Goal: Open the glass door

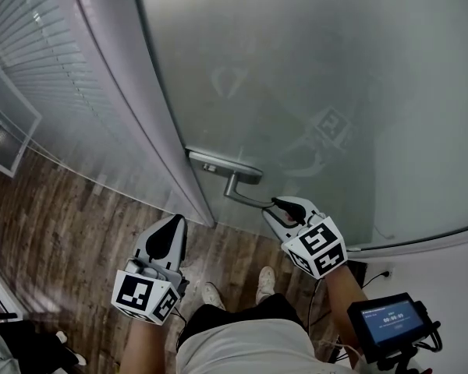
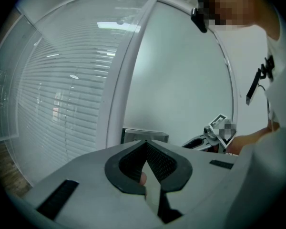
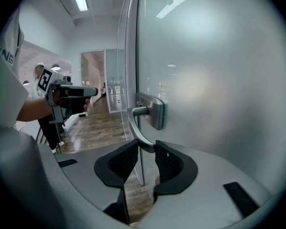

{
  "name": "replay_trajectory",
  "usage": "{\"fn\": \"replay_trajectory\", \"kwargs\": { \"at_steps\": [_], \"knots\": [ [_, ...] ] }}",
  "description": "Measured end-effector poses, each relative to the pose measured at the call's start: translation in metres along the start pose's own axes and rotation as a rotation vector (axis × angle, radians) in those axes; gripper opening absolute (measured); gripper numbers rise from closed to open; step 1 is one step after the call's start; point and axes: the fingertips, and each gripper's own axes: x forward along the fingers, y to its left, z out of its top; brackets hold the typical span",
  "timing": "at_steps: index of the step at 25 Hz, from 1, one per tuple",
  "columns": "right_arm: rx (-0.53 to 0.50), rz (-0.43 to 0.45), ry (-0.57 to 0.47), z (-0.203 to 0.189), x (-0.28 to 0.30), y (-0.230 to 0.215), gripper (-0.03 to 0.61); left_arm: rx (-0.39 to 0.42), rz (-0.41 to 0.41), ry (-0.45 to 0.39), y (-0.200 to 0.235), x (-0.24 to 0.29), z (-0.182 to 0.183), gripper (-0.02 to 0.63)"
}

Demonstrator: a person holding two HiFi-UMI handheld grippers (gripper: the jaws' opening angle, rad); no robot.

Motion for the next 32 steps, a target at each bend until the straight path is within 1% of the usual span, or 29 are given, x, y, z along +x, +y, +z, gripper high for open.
{"fn": "replay_trajectory", "kwargs": {
  "at_steps": [3, 12, 20, 25, 32],
  "knots": [
    [0.030, 0.001, -0.019, 0.000, 0.002, 0.002, 0.110, 0.003, -0.004, 0.003, -0.002, -0.002, 0.001, 0.000],
    [0.064, -0.033, -0.060, -0.008, 0.009, 0.002, 0.114, 0.000, -0.008, -0.008, -0.008, -0.009, 0.002, 0.000],
    [0.078, -0.062, -0.065, 0.001, 0.015, -0.015, 0.114, -0.002, -0.001, -0.015, -0.009, -0.012, 0.005, 0.000],
    [0.113, -0.063, -0.062, 0.005, 0.019, -0.029, 0.114, 0.001, 0.000, -0.023, -0.012, -0.012, 0.007, 0.000],
    [0.110, -0.093, -0.069, 0.009, 0.017, -0.048, 0.114, 0.007, 0.003, -0.031, -0.019, -0.013, 0.008, 0.000]
  ]
}}
